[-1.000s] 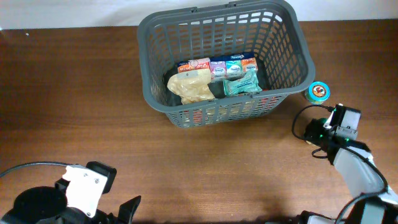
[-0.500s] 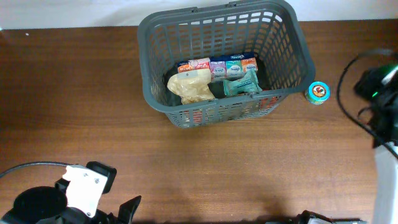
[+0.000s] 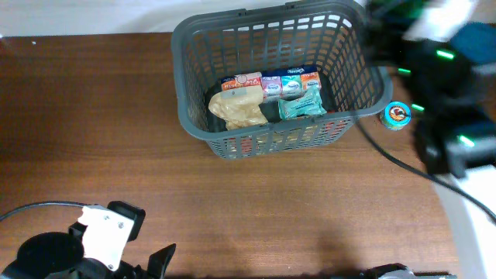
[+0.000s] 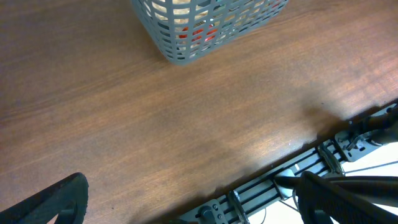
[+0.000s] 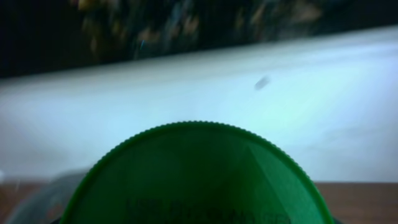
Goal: Pack container
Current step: 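Lift the green-lidded jar and carry it over the basket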
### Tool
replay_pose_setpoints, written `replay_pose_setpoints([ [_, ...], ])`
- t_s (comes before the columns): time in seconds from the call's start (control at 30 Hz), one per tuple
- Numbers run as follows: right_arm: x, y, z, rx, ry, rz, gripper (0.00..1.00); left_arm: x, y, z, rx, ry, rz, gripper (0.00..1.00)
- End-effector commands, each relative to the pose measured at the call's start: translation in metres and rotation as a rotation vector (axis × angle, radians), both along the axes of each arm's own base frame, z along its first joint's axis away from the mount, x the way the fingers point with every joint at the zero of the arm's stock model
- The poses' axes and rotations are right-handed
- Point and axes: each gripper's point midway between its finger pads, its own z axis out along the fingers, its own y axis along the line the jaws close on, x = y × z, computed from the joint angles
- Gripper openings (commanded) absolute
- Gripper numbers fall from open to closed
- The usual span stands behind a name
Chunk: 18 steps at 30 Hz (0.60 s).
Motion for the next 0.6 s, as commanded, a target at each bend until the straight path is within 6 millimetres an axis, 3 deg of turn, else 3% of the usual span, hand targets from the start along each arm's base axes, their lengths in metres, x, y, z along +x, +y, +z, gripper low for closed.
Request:
replay_pose_setpoints([
  [0.0,0.026,0.042,-0.043,-0.051,0.081,0.061,0.54,0.000,0.001,0.000,0.017,-0.009,-0.010,0.99],
  [0.17,0.045,0.096,-0.107,-0.096,0.211,0.162,0.54,0.000,0.001,0.000,0.017,-0.009,-0.010,0.99],
  [0.3,0.047,0.118,-0.164,-0.145,0.351,0.201,0.54,0.000,0.001,0.000,0.017,-0.009,-0.010,0.99],
  [0.43,0.047,0.118,-0.193,-0.170,0.430,0.200,0.54,0.000,0.001,0.000,0.017,-0.009,-0.010,0.99],
  [0.57,0.046,0.117,-0.197,-0.175,0.444,0.200,0.55,0.000,0.001,0.000,0.017,-0.009,-0.010,0.99],
])
